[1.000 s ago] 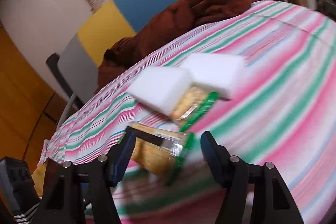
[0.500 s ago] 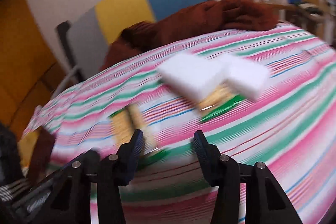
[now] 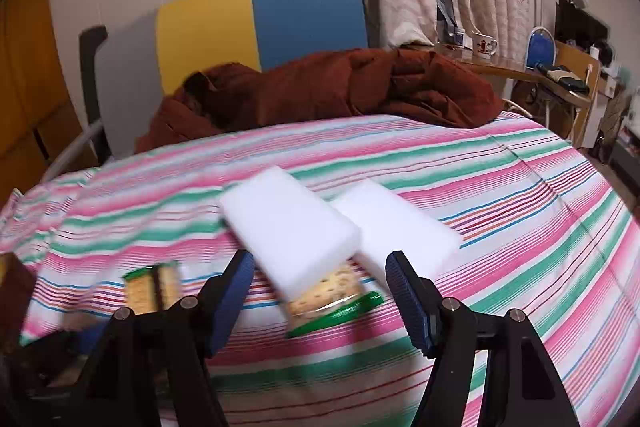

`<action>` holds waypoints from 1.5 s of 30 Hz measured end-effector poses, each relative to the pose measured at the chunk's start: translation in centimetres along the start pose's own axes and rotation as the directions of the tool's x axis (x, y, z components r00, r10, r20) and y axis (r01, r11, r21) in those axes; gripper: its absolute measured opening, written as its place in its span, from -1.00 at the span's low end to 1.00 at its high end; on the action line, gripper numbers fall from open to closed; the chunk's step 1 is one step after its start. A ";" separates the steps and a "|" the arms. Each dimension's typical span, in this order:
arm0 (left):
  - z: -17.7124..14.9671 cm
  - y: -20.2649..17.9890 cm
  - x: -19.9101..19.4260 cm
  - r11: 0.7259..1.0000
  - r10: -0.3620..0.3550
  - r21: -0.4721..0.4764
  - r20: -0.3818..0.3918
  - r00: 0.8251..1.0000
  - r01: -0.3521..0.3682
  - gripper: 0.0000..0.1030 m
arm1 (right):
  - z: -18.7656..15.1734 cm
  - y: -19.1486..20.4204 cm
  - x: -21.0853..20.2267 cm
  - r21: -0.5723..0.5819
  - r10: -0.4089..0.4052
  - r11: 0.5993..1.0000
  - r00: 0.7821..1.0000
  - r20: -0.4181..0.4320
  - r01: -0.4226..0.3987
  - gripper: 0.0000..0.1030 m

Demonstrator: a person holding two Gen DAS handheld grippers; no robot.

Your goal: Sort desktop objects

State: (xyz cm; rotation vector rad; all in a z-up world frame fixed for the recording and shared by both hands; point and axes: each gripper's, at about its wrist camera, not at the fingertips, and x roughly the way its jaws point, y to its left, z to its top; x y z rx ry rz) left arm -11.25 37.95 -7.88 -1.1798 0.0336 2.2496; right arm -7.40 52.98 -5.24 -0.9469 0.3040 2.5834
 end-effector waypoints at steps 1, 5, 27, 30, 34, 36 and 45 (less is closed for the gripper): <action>0.0 0.0 0.2 1.000 -0.007 0.004 -0.003 1.000 0.007 0.36 | -0.1 -0.5 0.2 0.018 0.018 1.000 1.000 -0.009 -0.018 0.35; -0.1 -0.9 0.8 0.998 0.011 0.066 -0.017 1.000 -0.010 0.62 | 0.0 -1.4 0.6 0.059 0.077 0.995 0.997 -0.007 -0.077 0.35; -0.6 1.5 0.2 0.995 -0.088 -0.033 0.038 0.995 0.089 0.17 | 0.4 1.9 3.3 -0.097 0.070 0.992 0.996 -0.057 -0.076 0.03; -0.7 1.5 0.0 0.996 -0.083 -0.026 0.035 0.996 0.084 0.15 | 0.1 2.1 3.0 -0.106 0.060 0.992 0.996 -0.063 -0.067 0.04; -1.0 2.0 -0.3 0.995 -0.095 -0.030 0.033 0.995 0.096 0.12 | -0.3 2.2 2.7 -0.109 0.047 0.992 0.996 -0.077 -0.055 0.04; -1.1 2.2 -0.5 0.995 -0.098 -0.030 0.032 0.995 0.099 0.11 | -0.2 1.7 3.3 -0.098 0.003 0.995 0.994 -0.110 -0.014 0.20; -1.6 2.5 -1.1 0.995 -0.100 -0.023 0.032 0.994 0.101 0.09 | -0.7 0.0 3.6 -0.003 0.042 0.999 0.985 -0.167 -0.043 0.13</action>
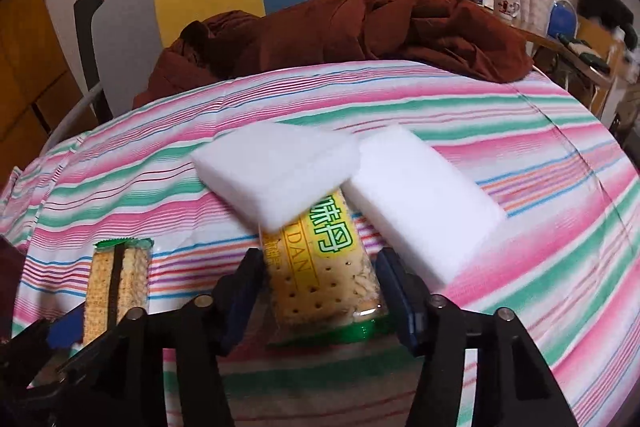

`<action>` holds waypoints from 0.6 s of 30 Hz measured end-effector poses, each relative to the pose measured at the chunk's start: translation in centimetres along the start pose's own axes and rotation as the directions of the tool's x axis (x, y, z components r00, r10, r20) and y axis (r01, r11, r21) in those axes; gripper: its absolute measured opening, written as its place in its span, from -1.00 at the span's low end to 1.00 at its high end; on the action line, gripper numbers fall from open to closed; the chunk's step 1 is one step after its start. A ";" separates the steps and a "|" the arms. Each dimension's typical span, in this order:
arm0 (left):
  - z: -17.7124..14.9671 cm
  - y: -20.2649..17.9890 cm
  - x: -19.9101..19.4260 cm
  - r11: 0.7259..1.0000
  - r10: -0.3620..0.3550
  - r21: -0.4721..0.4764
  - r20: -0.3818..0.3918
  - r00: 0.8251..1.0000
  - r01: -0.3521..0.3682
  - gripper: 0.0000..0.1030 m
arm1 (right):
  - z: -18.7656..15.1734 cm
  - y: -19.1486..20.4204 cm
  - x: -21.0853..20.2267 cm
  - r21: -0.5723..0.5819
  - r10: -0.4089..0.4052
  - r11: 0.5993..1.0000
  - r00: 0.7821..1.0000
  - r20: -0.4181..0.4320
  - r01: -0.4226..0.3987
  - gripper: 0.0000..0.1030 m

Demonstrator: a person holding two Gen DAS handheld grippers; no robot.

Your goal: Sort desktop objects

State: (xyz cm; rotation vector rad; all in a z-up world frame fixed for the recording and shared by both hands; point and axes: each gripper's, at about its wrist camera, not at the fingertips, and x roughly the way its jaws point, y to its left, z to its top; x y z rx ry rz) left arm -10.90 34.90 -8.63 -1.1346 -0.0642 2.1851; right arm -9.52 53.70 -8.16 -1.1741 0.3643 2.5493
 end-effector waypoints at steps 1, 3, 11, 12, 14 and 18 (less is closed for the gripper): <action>0.0 0.0 -0.1 1.000 0.000 0.001 0.000 1.000 0.000 0.09 | -0.3 0.0 -0.3 0.004 0.004 1.000 1.000 0.001 -0.004 0.11; -0.2 0.2 -0.3 1.000 -0.001 0.001 -0.001 1.000 0.001 0.08 | -0.9 0.2 -0.9 0.012 0.013 1.000 1.000 0.001 -0.013 0.08; -1.7 1.1 -2.1 1.000 -0.014 -0.010 0.004 1.000 0.014 0.06 | -4.2 1.3 -3.8 0.055 0.056 0.997 0.998 0.001 -0.056 -0.03; -1.9 1.2 -2.4 1.000 -0.014 -0.008 0.004 1.000 0.014 0.06 | -4.7 1.8 -4.2 0.049 0.060 0.997 0.998 0.001 -0.060 -0.03; -2.4 1.3 -2.9 1.000 -0.015 -0.004 0.005 1.000 0.015 0.06 | -5.7 2.6 -4.9 0.036 0.067 0.997 0.998 0.002 -0.067 -0.03; -3.7 2.0 -4.4 1.000 -0.021 -0.001 0.012 1.000 0.021 0.06 | -7.7 4.3 -6.4 0.015 0.087 0.996 0.996 0.007 -0.087 -0.03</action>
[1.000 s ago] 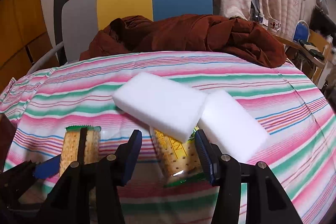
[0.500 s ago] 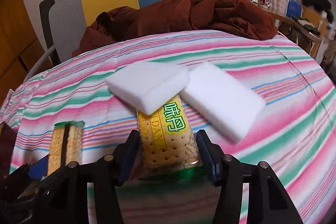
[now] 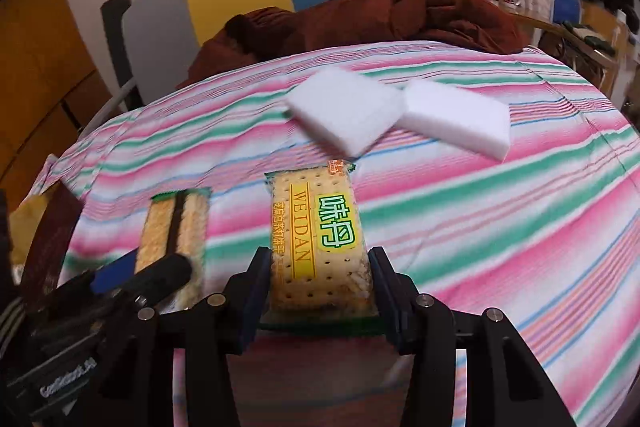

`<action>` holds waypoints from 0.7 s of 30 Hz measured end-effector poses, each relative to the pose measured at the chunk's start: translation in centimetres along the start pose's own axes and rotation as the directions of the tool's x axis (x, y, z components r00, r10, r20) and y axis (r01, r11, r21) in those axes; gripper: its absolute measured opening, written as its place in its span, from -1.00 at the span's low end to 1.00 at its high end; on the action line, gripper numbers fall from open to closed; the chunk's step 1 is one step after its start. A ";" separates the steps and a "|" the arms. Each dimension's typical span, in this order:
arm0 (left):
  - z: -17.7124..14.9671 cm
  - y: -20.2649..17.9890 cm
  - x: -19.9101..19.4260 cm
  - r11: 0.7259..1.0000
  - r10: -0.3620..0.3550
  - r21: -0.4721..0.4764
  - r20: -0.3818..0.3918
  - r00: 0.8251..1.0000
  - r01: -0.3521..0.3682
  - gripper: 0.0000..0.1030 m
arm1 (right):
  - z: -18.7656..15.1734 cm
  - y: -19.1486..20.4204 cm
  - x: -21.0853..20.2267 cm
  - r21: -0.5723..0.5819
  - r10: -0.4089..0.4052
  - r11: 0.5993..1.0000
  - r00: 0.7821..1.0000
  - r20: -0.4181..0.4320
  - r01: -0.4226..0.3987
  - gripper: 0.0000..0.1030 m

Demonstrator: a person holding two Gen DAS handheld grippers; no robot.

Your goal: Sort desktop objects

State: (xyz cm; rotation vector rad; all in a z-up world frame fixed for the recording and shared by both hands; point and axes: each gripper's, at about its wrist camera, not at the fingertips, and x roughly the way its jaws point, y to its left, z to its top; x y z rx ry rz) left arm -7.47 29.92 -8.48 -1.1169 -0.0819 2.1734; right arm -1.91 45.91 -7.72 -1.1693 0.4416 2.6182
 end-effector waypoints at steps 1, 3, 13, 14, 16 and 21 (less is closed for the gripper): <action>-0.3 0.2 -0.4 1.000 -0.001 0.000 0.002 1.000 0.001 0.06 | -0.7 0.5 -0.5 -0.002 0.003 1.000 1.000 0.002 -0.003 -0.03; -1.1 0.5 -1.3 1.000 0.000 0.002 0.009 1.000 0.000 0.06 | -1.5 0.7 -1.1 0.003 0.012 1.000 1.000 0.005 -0.012 -0.03; -3.7 0.5 -4.3 0.998 0.030 0.057 0.024 0.999 -0.032 0.13 | -4.8 2.1 -3.7 0.040 0.010 0.999 1.000 0.014 -0.010 0.09; -3.6 0.5 -4.2 0.998 0.031 0.055 0.019 0.999 -0.032 0.14 | -4.7 2.2 -3.6 0.042 0.013 0.999 1.000 0.011 -0.013 0.13; -3.4 0.5 -4.1 0.998 0.037 0.045 0.006 0.999 -0.037 0.14 | -4.3 2.3 -3.2 0.043 0.004 0.999 1.000 0.008 -0.004 0.17; -2.8 0.0 -3.6 0.994 0.100 0.038 -0.026 0.995 -0.099 0.14 | -3.8 2.2 -2.5 0.036 -0.013 0.999 1.000 0.008 0.012 0.14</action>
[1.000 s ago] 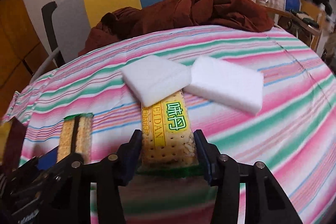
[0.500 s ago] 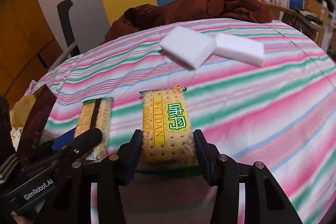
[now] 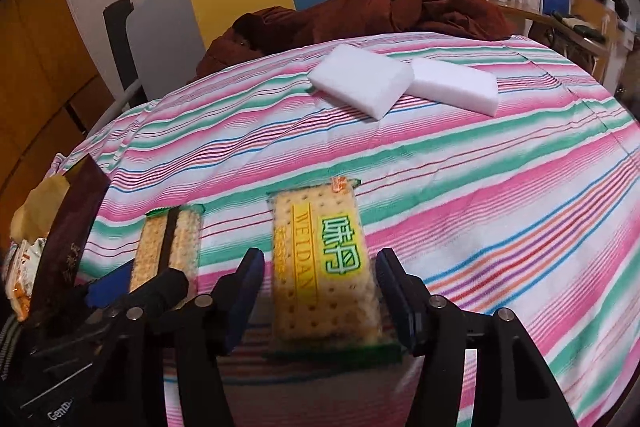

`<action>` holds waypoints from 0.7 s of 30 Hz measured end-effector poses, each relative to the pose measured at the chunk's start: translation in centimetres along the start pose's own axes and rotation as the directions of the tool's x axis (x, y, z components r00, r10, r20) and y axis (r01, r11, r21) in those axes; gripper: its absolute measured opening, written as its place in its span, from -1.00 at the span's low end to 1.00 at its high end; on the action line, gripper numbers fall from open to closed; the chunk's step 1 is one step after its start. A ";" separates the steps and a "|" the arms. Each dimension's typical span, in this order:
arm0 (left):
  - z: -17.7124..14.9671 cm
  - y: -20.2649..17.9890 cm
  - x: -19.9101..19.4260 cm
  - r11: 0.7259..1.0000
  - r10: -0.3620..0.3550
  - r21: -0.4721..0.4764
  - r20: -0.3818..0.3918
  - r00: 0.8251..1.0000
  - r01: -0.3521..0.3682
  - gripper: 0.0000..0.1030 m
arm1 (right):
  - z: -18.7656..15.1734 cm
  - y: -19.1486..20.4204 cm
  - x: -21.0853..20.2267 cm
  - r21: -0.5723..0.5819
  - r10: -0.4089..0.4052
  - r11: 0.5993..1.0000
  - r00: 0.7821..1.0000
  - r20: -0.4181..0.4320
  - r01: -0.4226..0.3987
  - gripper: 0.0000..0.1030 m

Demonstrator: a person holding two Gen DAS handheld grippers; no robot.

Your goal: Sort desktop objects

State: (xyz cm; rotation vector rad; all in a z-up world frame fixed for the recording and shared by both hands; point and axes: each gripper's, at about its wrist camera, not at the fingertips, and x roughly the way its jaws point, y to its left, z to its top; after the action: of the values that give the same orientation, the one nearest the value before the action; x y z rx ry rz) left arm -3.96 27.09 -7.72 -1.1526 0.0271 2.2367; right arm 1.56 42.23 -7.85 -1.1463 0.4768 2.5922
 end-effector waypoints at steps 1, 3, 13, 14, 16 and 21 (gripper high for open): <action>0.0 -0.1 0.0 1.000 0.017 0.002 -0.002 1.000 -0.017 0.14 | 0.0 0.0 0.0 -0.008 -0.006 1.000 1.000 0.001 0.006 0.12; 0.1 -0.4 0.0 0.996 0.082 0.017 0.001 0.997 -0.082 0.17 | -0.2 0.3 0.1 -0.040 -0.020 0.999 1.000 0.003 0.020 0.10; 0.2 -0.1 0.3 0.984 0.177 0.038 0.001 0.984 -0.177 0.21 | -0.9 1.0 0.3 -0.117 -0.064 0.991 0.997 0.030 0.067 0.11; 0.3 -0.2 0.4 0.982 0.184 0.040 0.000 0.983 -0.184 0.21 | -0.8 0.9 0.4 -0.112 -0.062 0.992 0.998 0.031 0.065 0.12; 0.5 -0.1 0.6 0.981 0.189 0.036 0.000 0.982 -0.189 0.21 | -0.8 0.9 0.5 -0.108 -0.062 0.992 0.997 0.042 0.067 0.13; 0.5 0.3 0.8 0.982 0.186 0.036 0.023 0.982 -0.186 0.23 | -1.0 0.9 0.6 -0.106 -0.055 0.993 0.997 0.057 0.060 0.13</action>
State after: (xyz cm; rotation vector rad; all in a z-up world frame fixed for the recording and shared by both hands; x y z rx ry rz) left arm -4.79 27.40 -8.07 -1.1485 0.1749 2.3998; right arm 1.50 41.07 -8.74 -1.1033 0.2915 2.6189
